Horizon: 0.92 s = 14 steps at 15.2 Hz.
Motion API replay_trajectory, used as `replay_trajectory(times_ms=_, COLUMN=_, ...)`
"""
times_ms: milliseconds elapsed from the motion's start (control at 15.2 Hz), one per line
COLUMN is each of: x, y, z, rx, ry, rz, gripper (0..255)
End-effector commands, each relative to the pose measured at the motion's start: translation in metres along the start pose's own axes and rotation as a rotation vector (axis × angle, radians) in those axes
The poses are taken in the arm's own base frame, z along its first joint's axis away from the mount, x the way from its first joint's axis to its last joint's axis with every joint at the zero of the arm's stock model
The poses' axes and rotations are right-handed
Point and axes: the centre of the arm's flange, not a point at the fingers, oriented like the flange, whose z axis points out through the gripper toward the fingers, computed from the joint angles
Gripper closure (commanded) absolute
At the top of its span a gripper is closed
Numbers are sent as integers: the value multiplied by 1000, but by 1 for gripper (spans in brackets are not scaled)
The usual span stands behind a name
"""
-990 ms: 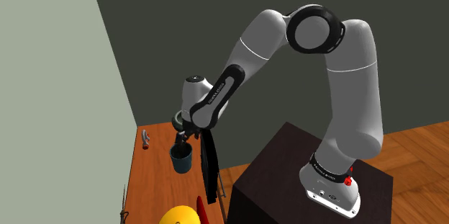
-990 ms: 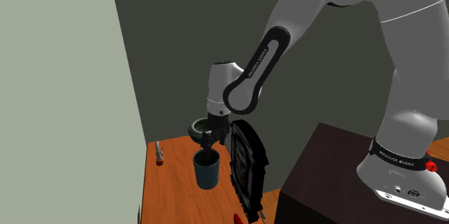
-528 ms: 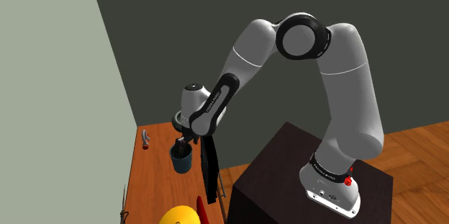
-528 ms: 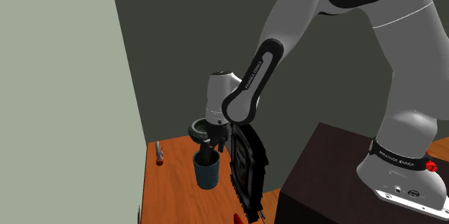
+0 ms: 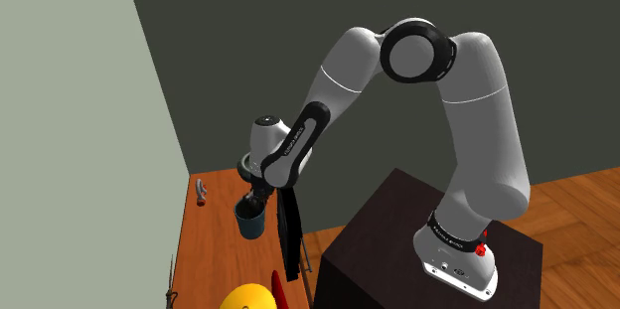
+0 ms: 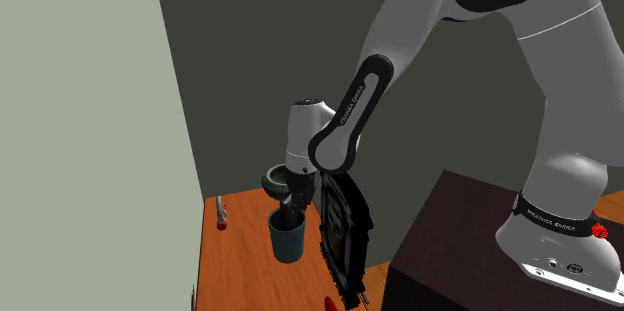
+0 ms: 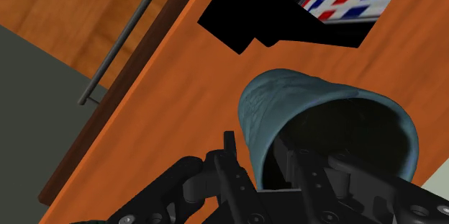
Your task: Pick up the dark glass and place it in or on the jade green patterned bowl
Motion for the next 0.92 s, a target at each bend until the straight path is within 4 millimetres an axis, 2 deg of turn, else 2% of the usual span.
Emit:
replay_trajectory(times_ms=0, x=0, y=0, z=0, rx=0, ry=0, rz=0, gripper=255)
replay_trajectory(times_ms=462, x=0, y=0, z=0, rx=0, ry=0, rz=0, gripper=255)
replay_trajectory(times_ms=858, x=1, y=-4, z=-31, rx=0, ry=0, rz=0, gripper=255)
